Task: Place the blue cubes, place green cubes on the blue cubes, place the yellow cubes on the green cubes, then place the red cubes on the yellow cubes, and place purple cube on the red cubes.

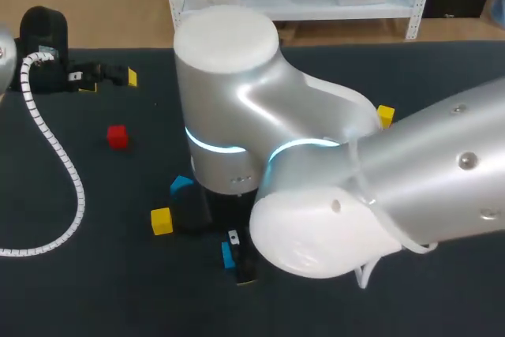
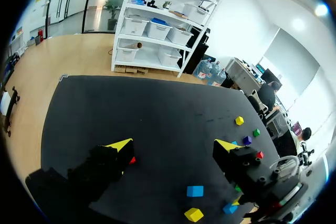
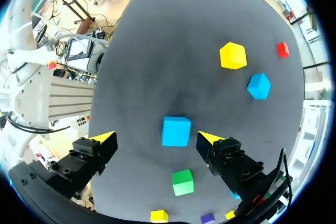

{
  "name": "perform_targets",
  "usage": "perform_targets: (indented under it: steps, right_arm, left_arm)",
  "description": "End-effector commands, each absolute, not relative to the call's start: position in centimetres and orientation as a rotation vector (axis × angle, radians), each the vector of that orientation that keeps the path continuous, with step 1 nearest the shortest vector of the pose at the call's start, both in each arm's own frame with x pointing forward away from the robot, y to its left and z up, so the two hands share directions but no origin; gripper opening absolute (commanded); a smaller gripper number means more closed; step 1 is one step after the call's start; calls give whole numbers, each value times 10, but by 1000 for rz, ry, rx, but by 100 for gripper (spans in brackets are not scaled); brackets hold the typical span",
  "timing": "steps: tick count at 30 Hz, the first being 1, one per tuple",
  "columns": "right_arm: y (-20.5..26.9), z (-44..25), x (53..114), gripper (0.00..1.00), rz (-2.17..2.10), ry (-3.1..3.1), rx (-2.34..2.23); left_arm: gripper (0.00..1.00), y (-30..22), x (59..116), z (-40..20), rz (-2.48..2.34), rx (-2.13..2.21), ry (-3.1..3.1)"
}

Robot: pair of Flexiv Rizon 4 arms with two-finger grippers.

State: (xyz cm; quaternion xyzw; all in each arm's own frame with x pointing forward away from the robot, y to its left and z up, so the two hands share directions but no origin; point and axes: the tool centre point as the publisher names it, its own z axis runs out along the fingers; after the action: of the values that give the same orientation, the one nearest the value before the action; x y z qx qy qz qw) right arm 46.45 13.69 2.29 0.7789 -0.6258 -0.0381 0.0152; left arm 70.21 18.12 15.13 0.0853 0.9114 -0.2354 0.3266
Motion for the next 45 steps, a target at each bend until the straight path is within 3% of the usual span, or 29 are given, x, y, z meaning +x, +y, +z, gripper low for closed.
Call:
perform_targets:
  steps: [1, 12, 13, 15, 17, 29, 45]
  right_arm:
    - [138, 14, 471, 100, -140, -1953, 2408]
    - [139, 2, 473, 98, -157, -1961, 2393]
    - [139, 2, 473, 53, -157, -1963, 2393]
    - [139, 2, 473, 30, -157, -1967, 2391]
    - [139, 3, 472, 0, -165, -1975, 2388]
    - [131, 9, 483, 0, -127, -2033, 2319]
    - [95, 38, 571, 0, -116, -2156, 2251]
  left_arm:
    - [100, 183, 702, 150, -628, 228, 2380]
    - [100, 183, 702, 150, -628, 228, 2380]
    - [100, 183, 702, 150, -628, 228, 2380]
    - [100, 183, 702, 150, -628, 228, 2380]
    - [100, 183, 702, 150, -628, 228, 2380]
    - [100, 183, 702, 150, -628, 228, 2380]
    - [100, 183, 702, 150, -628, 228, 2380]
